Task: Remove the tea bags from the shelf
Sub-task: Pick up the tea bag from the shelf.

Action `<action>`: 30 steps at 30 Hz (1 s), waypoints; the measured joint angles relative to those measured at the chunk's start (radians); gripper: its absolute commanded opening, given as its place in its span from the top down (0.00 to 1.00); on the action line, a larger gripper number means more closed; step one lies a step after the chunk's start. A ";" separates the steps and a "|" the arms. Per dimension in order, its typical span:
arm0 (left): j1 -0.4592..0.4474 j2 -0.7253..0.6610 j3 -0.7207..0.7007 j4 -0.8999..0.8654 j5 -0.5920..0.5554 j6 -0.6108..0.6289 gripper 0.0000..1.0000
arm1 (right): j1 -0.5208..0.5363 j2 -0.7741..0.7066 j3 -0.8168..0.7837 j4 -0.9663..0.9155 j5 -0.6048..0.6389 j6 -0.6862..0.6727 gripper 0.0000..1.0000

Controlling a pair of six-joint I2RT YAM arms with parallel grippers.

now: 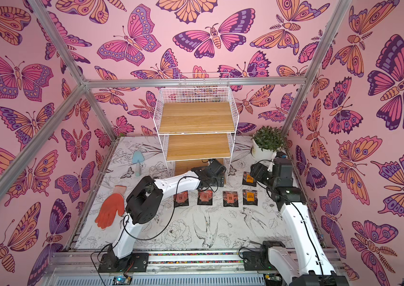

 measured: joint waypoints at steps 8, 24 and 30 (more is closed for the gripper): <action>0.008 -0.002 0.009 0.018 0.033 0.017 0.10 | 0.000 0.000 0.008 -0.003 -0.006 0.000 0.21; 0.030 0.073 0.042 0.024 0.062 0.061 0.11 | -0.007 0.000 0.018 -0.004 -0.006 -0.003 0.21; 0.028 0.112 0.100 -0.014 0.018 0.077 0.14 | -0.013 0.000 0.018 -0.004 -0.010 -0.003 0.21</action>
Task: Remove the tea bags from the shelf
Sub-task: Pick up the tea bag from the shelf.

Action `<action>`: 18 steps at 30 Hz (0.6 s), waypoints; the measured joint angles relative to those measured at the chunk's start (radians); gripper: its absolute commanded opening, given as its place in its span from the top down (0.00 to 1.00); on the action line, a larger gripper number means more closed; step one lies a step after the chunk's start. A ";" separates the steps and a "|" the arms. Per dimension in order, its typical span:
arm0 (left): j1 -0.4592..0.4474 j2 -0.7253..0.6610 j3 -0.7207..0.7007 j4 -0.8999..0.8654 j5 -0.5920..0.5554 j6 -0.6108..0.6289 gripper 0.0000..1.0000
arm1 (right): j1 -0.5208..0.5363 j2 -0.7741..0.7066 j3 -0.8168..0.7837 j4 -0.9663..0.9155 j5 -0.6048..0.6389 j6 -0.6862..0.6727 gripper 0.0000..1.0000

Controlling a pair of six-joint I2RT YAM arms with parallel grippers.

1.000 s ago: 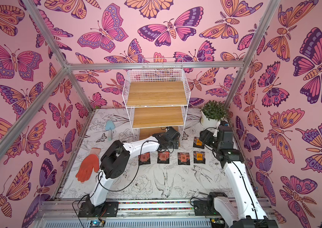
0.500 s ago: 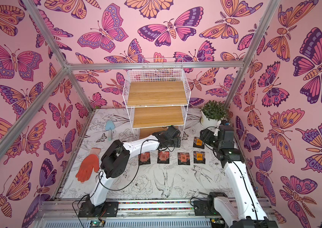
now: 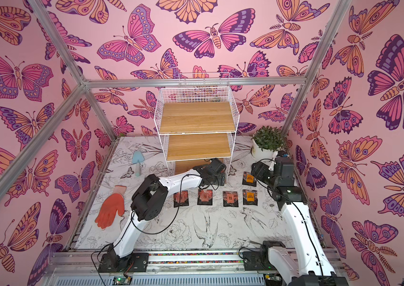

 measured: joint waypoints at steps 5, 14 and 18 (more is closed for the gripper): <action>-0.004 0.023 0.042 -0.058 -0.029 0.022 0.18 | 0.000 0.000 0.000 0.000 -0.004 0.000 0.21; -0.008 0.037 0.079 -0.140 -0.055 0.031 0.33 | -0.002 0.000 0.013 -0.005 -0.004 0.000 0.21; -0.013 0.055 0.115 -0.167 -0.055 0.025 0.40 | -0.003 -0.001 0.013 -0.005 -0.004 0.000 0.21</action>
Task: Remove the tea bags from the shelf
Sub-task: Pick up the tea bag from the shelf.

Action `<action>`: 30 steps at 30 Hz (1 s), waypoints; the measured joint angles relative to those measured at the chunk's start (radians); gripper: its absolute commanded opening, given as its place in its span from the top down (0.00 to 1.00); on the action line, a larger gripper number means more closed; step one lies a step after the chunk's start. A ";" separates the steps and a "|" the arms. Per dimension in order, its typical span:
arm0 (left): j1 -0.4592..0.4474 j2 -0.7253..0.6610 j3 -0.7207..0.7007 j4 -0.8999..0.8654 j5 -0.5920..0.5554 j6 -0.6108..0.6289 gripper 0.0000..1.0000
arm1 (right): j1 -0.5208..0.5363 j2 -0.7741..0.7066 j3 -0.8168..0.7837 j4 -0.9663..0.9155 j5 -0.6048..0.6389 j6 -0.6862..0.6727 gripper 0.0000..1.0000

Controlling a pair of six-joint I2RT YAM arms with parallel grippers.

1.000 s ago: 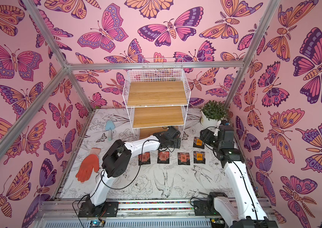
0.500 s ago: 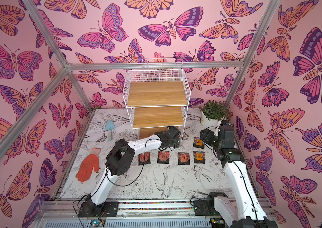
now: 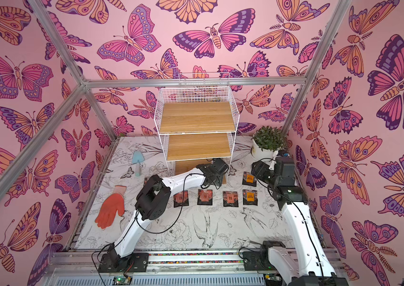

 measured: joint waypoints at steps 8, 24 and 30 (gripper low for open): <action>-0.002 0.003 0.009 -0.014 0.003 -0.008 0.61 | -0.001 -0.003 0.000 -0.006 0.000 0.000 0.21; 0.009 -0.040 -0.033 -0.059 0.048 -0.031 1.00 | -0.002 -0.056 -0.030 -0.006 -0.018 0.011 0.21; 0.016 -0.085 -0.085 -0.077 0.111 -0.035 1.00 | -0.002 -0.062 -0.055 -0.006 -0.026 0.021 0.21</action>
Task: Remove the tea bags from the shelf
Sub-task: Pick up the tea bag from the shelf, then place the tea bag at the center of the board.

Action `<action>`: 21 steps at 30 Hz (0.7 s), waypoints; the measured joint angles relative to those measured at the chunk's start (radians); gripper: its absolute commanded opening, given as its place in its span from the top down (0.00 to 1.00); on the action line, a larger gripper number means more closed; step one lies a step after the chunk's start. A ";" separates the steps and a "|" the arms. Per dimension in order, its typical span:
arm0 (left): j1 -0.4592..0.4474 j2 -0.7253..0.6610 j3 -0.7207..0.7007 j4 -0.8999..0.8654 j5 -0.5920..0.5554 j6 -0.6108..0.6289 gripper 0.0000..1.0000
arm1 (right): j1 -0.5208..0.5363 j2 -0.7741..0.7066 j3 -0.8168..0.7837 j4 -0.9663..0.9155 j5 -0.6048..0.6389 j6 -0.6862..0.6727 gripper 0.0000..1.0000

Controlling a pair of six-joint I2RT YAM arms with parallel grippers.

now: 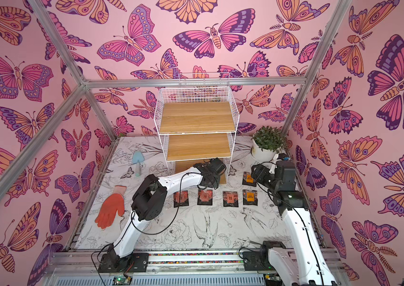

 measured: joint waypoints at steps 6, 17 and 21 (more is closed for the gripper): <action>0.009 -0.089 -0.100 -0.020 0.021 -0.007 1.00 | 0.000 -0.004 -0.015 -0.002 -0.012 0.005 0.21; -0.043 -0.375 -0.350 -0.063 0.011 -0.078 1.00 | 0.000 -0.066 -0.099 -0.001 -0.053 0.032 0.21; -0.093 -0.471 -0.444 -0.123 -0.008 -0.155 1.00 | 0.000 -0.057 -0.106 0.007 -0.093 0.040 0.21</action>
